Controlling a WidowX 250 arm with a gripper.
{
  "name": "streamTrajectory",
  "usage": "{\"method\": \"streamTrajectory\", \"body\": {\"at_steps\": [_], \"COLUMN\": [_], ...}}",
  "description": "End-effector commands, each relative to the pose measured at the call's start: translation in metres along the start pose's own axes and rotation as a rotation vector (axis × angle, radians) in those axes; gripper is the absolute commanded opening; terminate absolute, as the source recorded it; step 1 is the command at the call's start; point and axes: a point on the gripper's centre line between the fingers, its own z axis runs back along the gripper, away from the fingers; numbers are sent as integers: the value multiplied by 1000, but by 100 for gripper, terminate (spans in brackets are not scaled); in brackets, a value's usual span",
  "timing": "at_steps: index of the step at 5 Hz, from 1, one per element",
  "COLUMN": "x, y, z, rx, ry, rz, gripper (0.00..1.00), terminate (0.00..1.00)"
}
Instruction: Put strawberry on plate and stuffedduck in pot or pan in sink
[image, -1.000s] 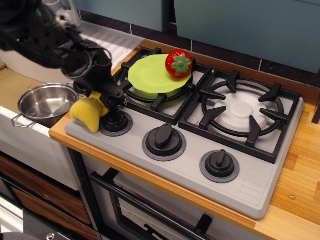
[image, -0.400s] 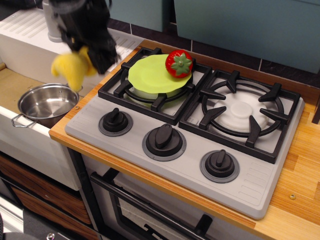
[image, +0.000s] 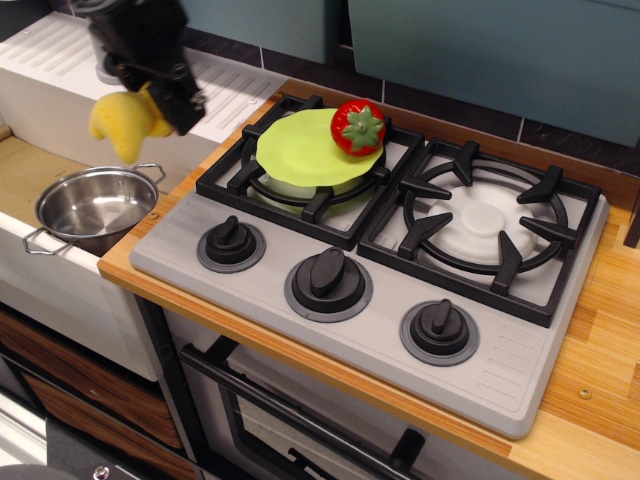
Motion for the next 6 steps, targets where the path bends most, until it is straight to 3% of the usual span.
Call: {"method": "streamTrajectory", "body": {"at_steps": [1, 4, 6], "x": [-16, -27, -30], "y": [33, 58, 59], "z": [0, -51, -62], "rx": [66, -4, -12], "ry": [-96, -206, -232], "rz": [-20, -66, -79], "gripper": [0, 0, 0], "terminate": [0, 0, 0]}}
